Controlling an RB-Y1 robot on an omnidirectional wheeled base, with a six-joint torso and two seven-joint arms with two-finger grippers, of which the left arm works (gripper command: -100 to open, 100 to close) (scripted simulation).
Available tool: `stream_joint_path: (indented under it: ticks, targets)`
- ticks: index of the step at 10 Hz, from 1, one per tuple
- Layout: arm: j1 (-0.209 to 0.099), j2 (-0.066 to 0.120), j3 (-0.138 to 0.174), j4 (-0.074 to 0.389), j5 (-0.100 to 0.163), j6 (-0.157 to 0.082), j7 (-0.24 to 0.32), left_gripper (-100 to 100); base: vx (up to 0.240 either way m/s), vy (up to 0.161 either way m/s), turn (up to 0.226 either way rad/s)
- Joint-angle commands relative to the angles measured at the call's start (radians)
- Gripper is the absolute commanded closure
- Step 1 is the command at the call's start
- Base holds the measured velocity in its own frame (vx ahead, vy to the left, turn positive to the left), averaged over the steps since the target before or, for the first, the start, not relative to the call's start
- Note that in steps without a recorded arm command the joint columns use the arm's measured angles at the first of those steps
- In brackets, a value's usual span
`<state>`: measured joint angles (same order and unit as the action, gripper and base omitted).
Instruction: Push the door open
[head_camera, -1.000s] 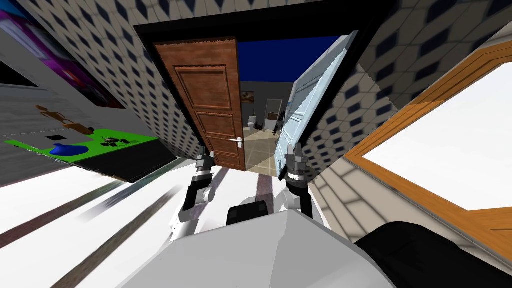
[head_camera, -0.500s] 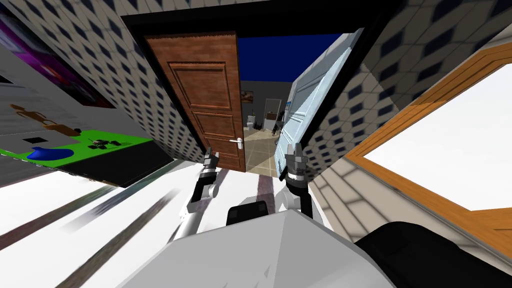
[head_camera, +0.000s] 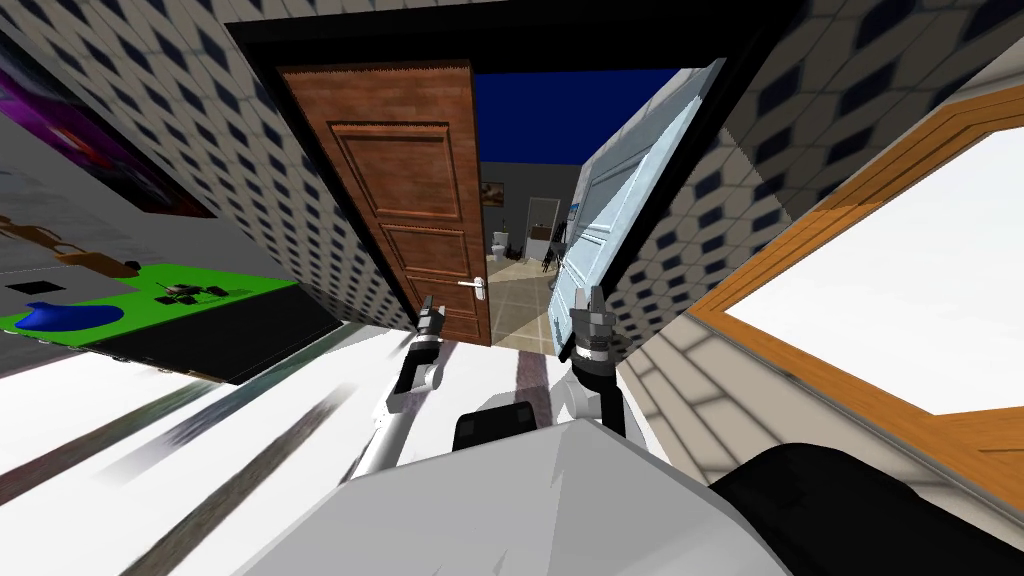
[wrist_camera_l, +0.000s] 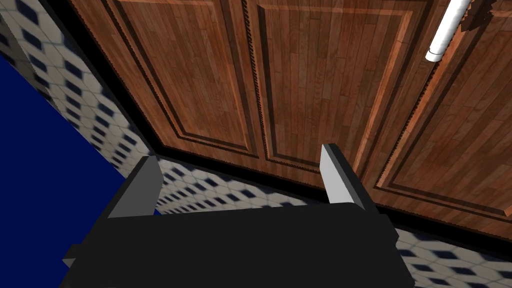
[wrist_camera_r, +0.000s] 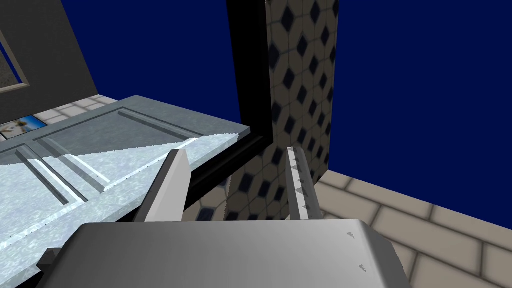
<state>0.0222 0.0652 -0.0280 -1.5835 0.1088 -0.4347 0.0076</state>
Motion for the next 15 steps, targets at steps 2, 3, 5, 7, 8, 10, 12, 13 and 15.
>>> stream_joint_path:
  ticks: [2, 3, 5, 7, 8, 10, 12, 13, 15]
  targets:
    - [-0.062, 0.012, -0.009, 0.092, 0.002, -0.004, 0.011, -100, 0.062, 0.069, -0.064]
    - [-0.062, 0.012, -0.009, 0.121, 0.002, -0.004, 0.011, -100, 0.06, 0.053, -0.045]
    - [-0.093, 0.015, -0.013, 0.176, 0.002, -0.005, 0.015, -100, 0.048, 0.033, -0.038]
    - [-0.152, 0.02, -0.022, 0.253, 0.002, -0.008, 0.022, -100, 0.062, 0.047, -0.067]
    - [-0.152, 0.02, -0.022, 0.277, 0.002, -0.008, 0.022, -100, 0.05, 0.052, -0.032]
    - [-0.182, 0.022, -0.027, 0.327, 0.002, -0.009, 0.025, -100, 0.021, 0.03, -0.018]
    - [-0.211, 0.024, -0.031, 0.371, 0.002, -0.01, 0.029, -100, 0.041, 0.038, -0.042]
    - [-0.211, 0.024, -0.031, 0.388, 0.002, -0.01, 0.029, -100, 0.036, 0.04, -0.033]
    - [-0.238, 0.026, -0.035, 0.437, 0.003, -0.012, 0.032, -100, 0.044, 0.045, -0.039]
